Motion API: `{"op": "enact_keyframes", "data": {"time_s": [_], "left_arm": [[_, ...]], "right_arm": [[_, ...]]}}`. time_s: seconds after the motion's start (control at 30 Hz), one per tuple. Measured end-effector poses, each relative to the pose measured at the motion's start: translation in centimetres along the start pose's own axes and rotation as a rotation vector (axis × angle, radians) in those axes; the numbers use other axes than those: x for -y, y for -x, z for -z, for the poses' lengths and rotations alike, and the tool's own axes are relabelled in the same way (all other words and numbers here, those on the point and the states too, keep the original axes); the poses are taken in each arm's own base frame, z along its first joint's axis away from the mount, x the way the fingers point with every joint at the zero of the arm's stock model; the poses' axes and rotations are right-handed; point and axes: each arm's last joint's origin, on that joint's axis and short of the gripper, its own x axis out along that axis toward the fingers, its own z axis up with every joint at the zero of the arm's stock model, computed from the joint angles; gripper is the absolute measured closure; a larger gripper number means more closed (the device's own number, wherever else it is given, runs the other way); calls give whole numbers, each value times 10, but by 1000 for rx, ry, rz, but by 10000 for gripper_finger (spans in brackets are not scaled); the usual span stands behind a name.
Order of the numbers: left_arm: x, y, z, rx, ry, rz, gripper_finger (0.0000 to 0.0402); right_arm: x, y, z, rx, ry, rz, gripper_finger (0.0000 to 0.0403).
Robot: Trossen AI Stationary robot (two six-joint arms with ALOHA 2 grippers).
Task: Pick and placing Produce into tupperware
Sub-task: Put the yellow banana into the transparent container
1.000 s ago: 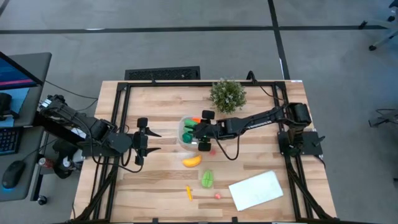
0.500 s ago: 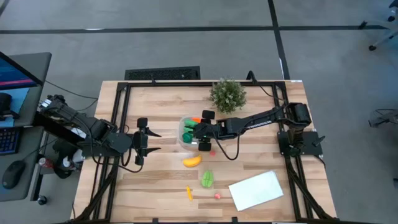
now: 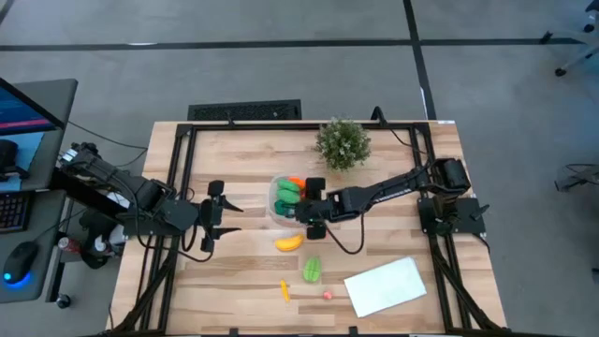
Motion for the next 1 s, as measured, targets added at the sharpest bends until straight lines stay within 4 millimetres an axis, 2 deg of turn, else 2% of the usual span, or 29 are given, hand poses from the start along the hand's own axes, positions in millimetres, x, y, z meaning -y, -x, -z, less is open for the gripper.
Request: {"op": "enact_keyframes", "data": {"time_s": [0.17, 0.3, 0.57, 0.83, 1.0], "left_arm": [[1, -2, -1, 8, 3, -7, 182], [4, -10, -4, 16, -12, -23, 182], [20, -46, -2, -60, -53, -28, 182], [39, -89, 7, -126, -122, -38, 182], [49, -112, 8, -91, -143, -37, 182]], "right_arm": [[-15, 16, -1, 0, 12, -24, 222], [-23, 37, -4, 38, 29, -18, 224], [-39, 95, -1, 88, 26, -43, 233], [-74, 145, 23, 102, 12, 106, 237], [-98, 166, 59, 220, -36, 210, 236]]}}
